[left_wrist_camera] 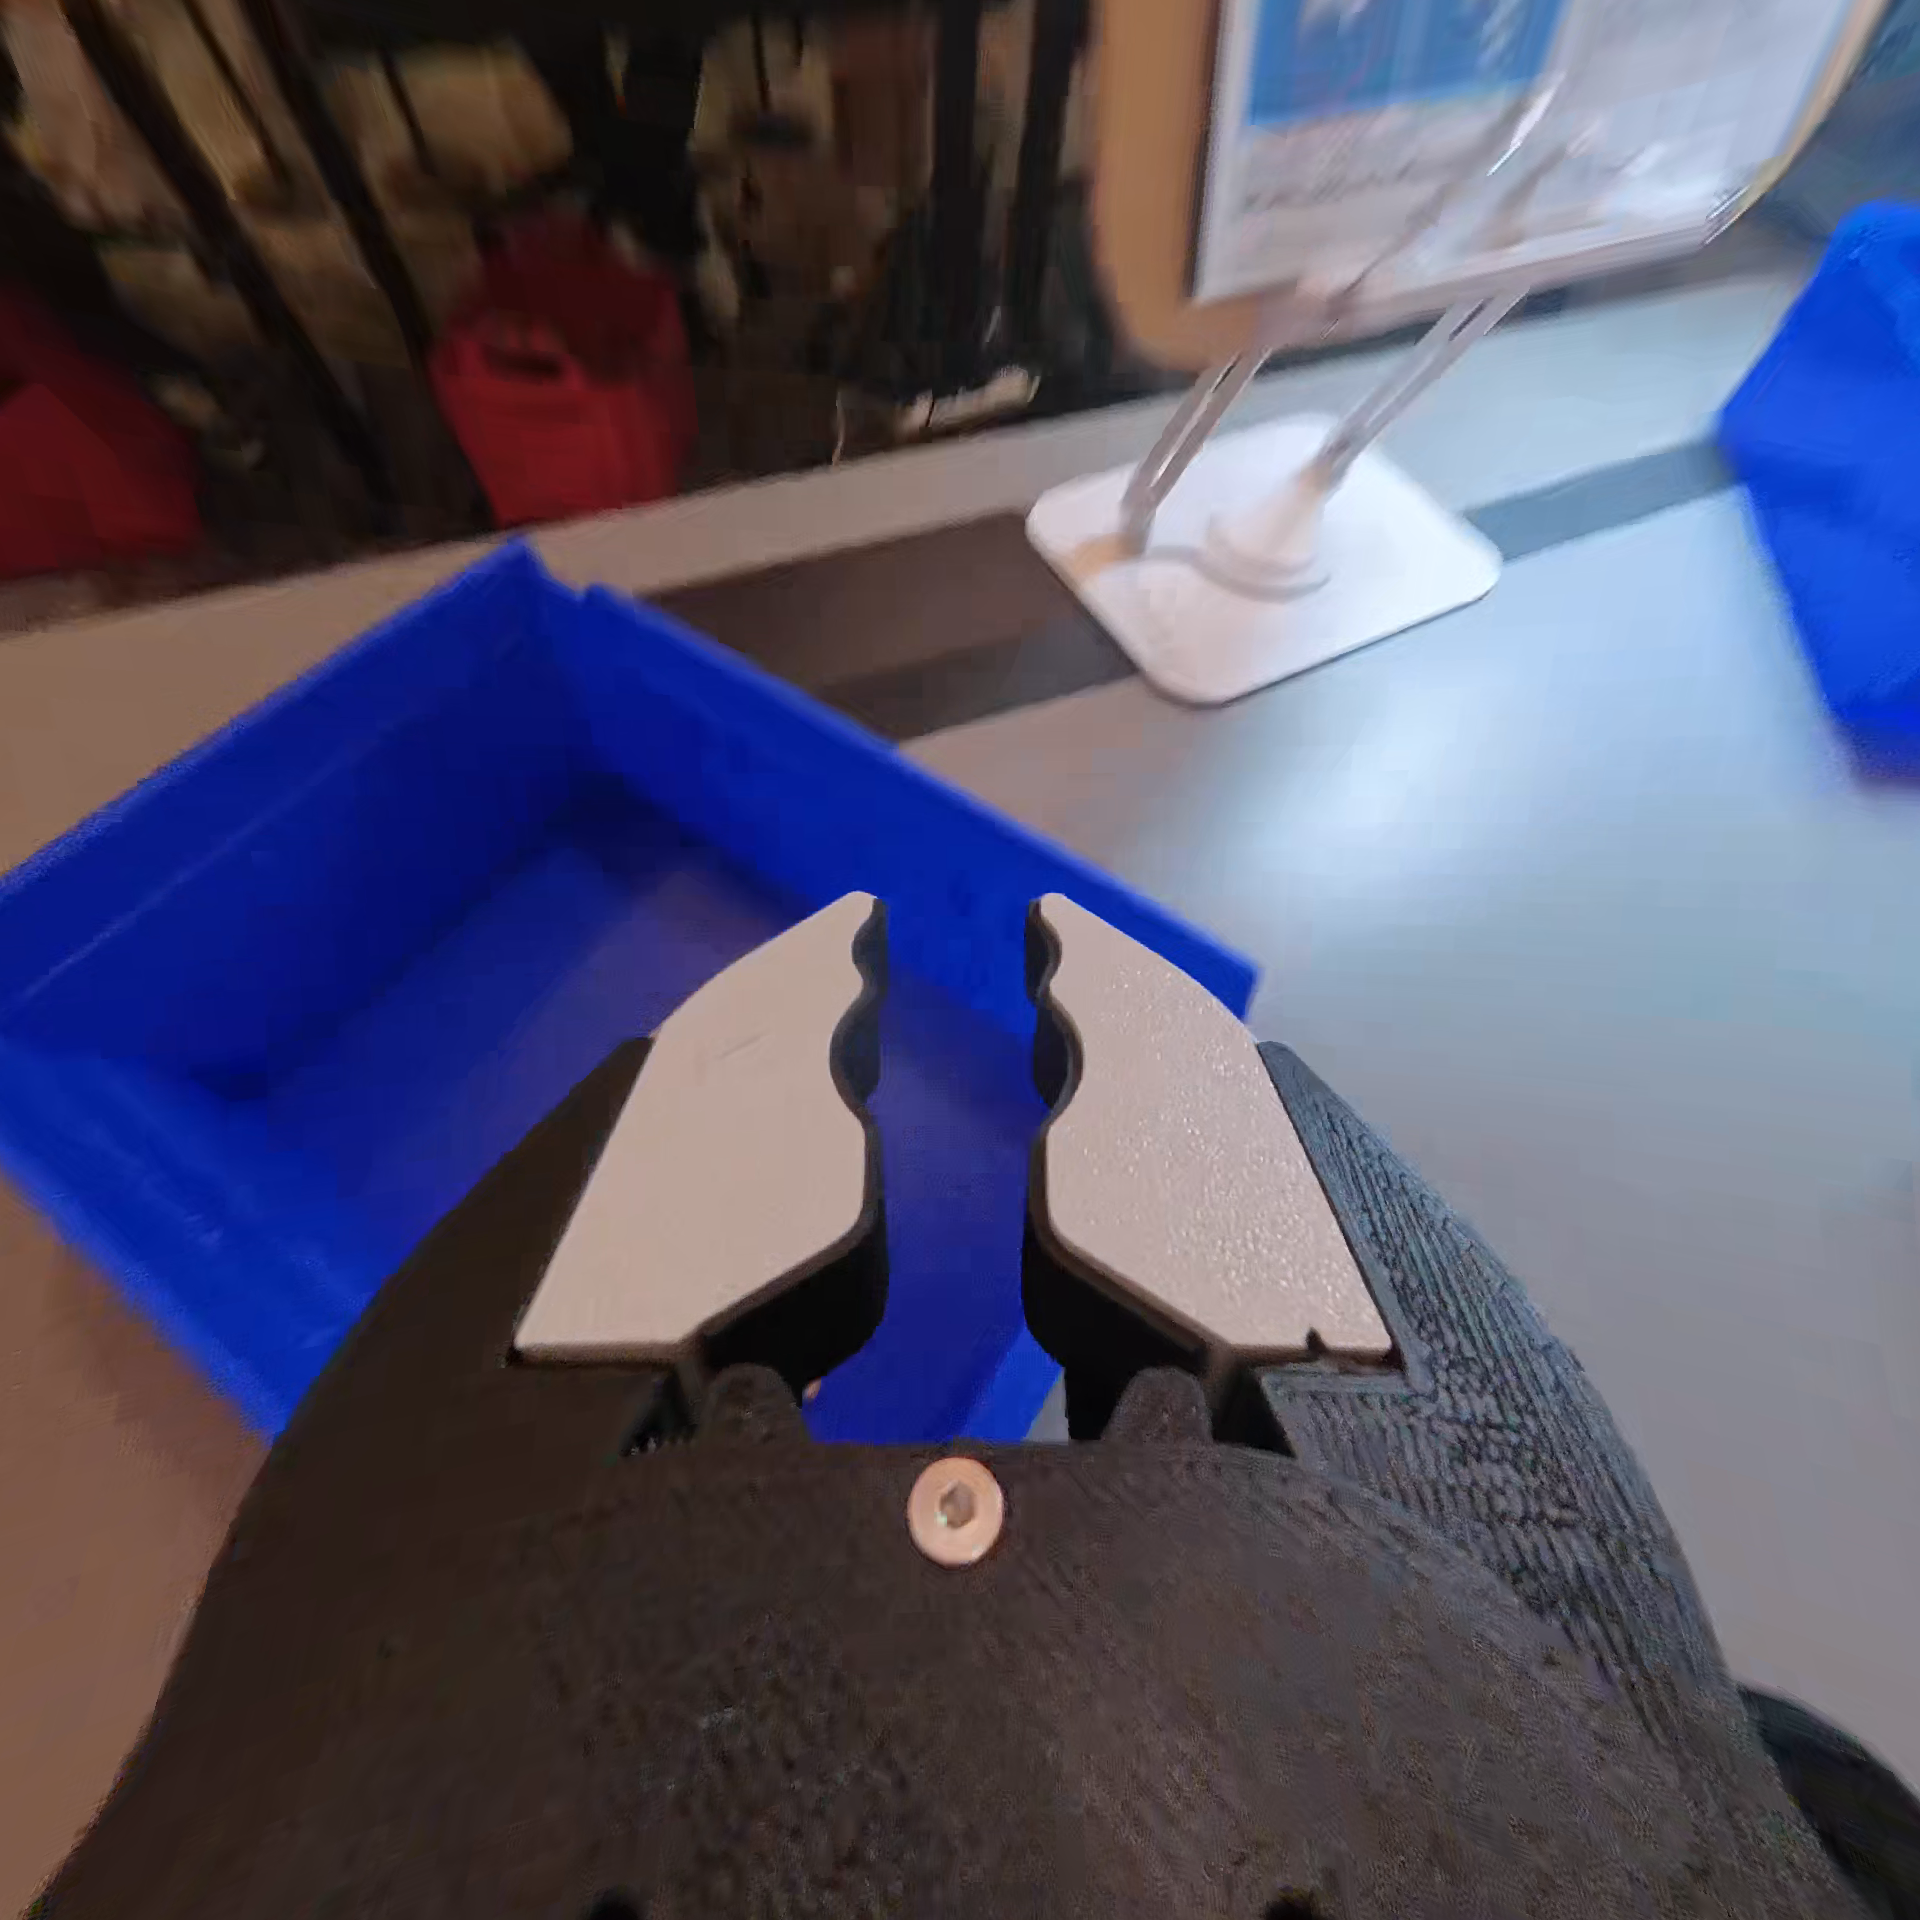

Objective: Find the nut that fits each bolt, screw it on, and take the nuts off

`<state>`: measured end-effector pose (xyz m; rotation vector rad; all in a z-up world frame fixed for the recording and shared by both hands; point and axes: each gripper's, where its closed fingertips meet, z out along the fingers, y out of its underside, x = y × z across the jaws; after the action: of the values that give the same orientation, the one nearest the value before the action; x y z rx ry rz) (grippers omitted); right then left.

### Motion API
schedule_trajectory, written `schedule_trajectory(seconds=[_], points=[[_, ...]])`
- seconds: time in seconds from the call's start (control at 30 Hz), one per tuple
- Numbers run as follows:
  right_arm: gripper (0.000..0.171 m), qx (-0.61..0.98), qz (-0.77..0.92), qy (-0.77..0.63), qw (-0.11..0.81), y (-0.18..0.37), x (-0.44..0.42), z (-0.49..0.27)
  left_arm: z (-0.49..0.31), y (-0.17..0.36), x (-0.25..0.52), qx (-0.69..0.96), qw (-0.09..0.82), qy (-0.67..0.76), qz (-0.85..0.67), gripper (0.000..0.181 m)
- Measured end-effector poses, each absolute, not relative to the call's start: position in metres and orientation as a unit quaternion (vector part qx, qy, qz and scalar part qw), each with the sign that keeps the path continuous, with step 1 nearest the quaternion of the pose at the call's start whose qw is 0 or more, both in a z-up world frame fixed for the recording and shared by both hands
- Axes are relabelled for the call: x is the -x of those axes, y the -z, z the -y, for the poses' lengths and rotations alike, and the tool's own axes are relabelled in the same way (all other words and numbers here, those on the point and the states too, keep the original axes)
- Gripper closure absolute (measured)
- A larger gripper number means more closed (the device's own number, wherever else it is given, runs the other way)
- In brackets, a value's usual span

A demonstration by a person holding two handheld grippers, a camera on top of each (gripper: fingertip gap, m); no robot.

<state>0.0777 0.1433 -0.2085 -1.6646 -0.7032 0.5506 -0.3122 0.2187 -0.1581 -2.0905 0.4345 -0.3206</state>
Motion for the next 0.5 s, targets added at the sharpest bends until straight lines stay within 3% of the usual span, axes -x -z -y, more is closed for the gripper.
schedule_trajectory(seconds=[0.13,0.33,0.5], points=[[0.171,0.697,0.321,-0.245,0.592,0.208,-0.072,-0.133,-0.225,0.21,0.36,0.933,0.3,0.029,-0.196,0.154],[0.171,0.685,0.354,-0.24,0.59,0.214,-0.068,-0.124,-0.182,0.275,0.388,0.926,0.018,-0.054,-0.373,0.153],[0.171,0.686,0.363,-0.237,0.584,0.218,-0.068,-0.123,-0.162,0.3,0.406,0.844,-0.098,-0.117,-0.515,0.141]])
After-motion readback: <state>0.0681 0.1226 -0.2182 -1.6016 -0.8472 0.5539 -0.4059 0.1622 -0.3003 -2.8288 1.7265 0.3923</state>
